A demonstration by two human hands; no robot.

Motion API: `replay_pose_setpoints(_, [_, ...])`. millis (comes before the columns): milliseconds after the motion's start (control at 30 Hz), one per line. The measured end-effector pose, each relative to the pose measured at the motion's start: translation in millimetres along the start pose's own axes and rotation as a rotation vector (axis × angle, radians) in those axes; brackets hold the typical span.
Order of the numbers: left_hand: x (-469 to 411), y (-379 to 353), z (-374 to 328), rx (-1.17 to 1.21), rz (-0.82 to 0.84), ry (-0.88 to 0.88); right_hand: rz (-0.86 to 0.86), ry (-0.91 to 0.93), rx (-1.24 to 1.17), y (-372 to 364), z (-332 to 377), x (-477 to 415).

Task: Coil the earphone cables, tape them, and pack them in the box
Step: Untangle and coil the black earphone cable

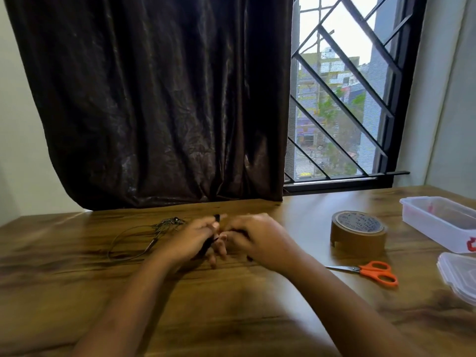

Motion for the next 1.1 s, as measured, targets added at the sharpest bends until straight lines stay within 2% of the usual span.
replay_pose_setpoints(67, [9.5, -22.5, -0.9, 0.085, 0.173, 0.045, -0.142, 0.023, 0.003, 21.4, -6.0, 2.2])
replay_pose_setpoints(200, [29.0, -47.9, -23.2, 0.360, 0.425, 0.013, -0.409, -0.012, -0.057, 56.0, -18.8, 13.0])
replay_pose_setpoints(333, [37.1, -53.4, -34.6, 0.562, 0.526, -0.017, -0.490, -0.117, -0.108, 56.8, -33.5, 19.5])
replay_pose_setpoints(500, [26.4, -48.3, -33.0, 0.698, 0.422, -0.066, -0.431, -0.319, -0.253, 20.6, -50.4, 25.5])
replay_pose_setpoints(567, [23.4, -42.0, -34.5, 0.738, 0.364, -0.108, -0.465, -0.396, -0.467, 5.0, -49.8, 26.5])
replay_pose_setpoints(633, [22.5, -35.9, -36.0, 0.753, 0.315, -0.144, -0.516, -0.469, -0.799, -11.4, -43.7, 25.1])
replay_pose_setpoints(700, [21.7, -33.1, -35.8, 0.750, 0.286, -0.157, -0.481, -0.513, -0.958, -23.8, -35.8, 22.9])
replay_pose_setpoints(833, [20.9, -33.2, -33.7, 0.769, 0.253, -0.163, -0.324, -0.569, -1.056, -50.4, -26.5, 24.6])
replay_pose_setpoints(933, [19.6, -32.4, -33.5, 0.765, 0.253, -0.167, -0.283, -0.548, -1.148, -53.1, -20.7, 22.1])
replay_pose_setpoints(1100, [19.8, -32.4, -36.7, 0.762, 0.286, -0.189, -0.272, -0.509, -1.012, -41.3, -27.0, 21.7])
Point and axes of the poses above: each hand's wrist, its own x-axis away from the middle knuckle, its own y-axis out of the back of the hand, z = x × y, the point moved 9 cm from there along -x, towards the middle knuckle, and after that the axes turned 15 degrees about y, right-handed, at the moved point
